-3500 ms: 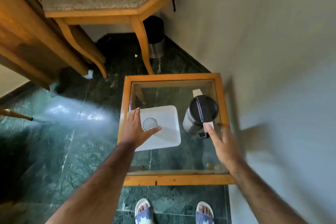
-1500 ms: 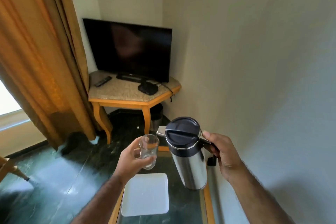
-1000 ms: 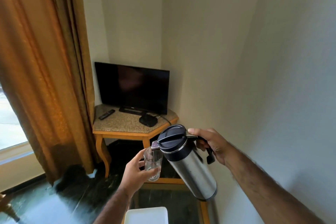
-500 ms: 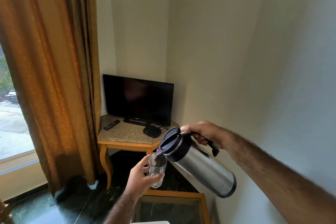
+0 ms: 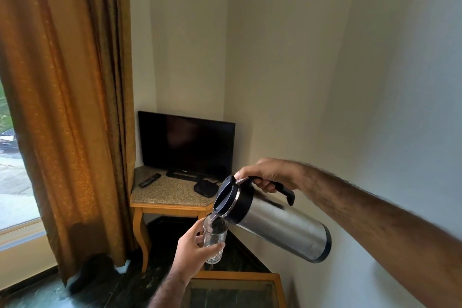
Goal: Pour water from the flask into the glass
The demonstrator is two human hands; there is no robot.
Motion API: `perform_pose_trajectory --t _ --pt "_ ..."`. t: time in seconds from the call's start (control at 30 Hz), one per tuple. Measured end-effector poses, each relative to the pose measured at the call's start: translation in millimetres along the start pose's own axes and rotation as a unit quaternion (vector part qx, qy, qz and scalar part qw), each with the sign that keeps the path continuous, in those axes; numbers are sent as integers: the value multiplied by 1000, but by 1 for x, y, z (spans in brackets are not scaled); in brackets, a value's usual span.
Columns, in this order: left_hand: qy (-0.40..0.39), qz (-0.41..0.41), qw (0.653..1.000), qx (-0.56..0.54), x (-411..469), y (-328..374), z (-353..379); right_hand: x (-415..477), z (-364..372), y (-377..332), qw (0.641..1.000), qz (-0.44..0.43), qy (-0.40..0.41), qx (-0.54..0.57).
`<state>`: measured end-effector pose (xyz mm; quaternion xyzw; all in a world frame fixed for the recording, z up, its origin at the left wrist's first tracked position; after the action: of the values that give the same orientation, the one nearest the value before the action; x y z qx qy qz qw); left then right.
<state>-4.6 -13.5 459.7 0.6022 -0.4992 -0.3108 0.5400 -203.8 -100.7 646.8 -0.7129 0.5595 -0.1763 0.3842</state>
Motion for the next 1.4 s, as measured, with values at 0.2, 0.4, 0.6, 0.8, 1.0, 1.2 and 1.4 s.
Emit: perform_pose_trajectory --t 0.2,0.4,0.6,0.8,1.0,1.2,1.4 --pt "2 1 1000 -10 5 0 -4 1 3 -13 999 -1 -8 -31" --pt "1 0 1000 -16 8 -2 -6 6 5 -21 998 3 -6 -56" --pt "1 -9 1000 -15 8 -5 -6 10 9 -29 997 0 -20 -69" --pt "1 -13 1000 -9 9 -6 -6 13 9 -38 996 -4 -22 -86" --pt "3 -18 1000 -16 9 -5 -7 16 15 -39 995 -9 -24 -94" --pt "13 -10 1000 -18 9 -7 -10 19 20 -38 995 -9 -27 -98" --pt "14 -8 1000 -20 9 -9 -12 22 22 -44 994 -13 -35 -106"
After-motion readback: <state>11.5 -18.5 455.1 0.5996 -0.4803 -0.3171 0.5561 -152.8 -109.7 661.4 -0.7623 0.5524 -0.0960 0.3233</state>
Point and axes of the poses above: each hand's wrist, its own x-axis towards the middle knuckle, its own z-axis out of the palm, y = z × x, the point moved 7 cm from there along x, towards the middle knuckle, and after that the axes turned 13 degrees about y, right-handed, at the moved point
